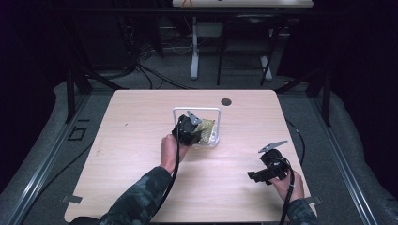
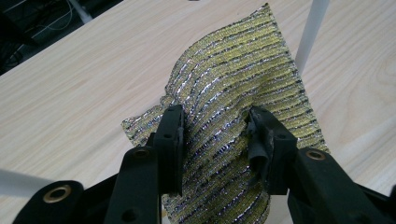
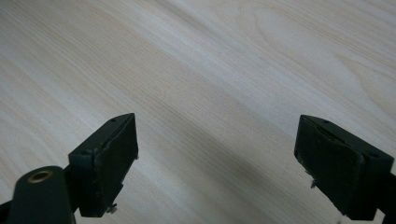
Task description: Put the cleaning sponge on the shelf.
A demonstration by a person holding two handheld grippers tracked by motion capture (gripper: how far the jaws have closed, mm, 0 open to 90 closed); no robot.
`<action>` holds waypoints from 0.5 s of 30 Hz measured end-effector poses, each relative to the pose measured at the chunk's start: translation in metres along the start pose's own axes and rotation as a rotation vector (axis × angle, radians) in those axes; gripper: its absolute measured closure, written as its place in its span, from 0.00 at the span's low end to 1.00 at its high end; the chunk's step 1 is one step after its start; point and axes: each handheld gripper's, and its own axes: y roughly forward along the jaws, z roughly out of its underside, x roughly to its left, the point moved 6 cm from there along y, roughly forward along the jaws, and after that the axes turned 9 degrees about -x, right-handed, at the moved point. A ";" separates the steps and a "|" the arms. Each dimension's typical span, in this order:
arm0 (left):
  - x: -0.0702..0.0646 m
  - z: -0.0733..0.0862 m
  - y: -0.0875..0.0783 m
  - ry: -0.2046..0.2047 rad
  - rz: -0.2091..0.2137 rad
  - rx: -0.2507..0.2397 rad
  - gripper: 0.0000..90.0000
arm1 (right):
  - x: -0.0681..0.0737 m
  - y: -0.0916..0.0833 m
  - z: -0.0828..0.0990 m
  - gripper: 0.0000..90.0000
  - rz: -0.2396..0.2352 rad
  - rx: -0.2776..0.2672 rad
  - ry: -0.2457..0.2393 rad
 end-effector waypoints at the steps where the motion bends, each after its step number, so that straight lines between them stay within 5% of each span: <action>1: -0.002 0.000 0.002 0.000 0.002 0.003 0.65 | 0.000 0.000 0.000 0.14 0.000 0.000 0.000; 15: -0.005 0.004 0.022 0.013 -0.021 0.035 0.64 | 0.001 0.000 -0.001 0.14 -0.002 -0.002 -0.001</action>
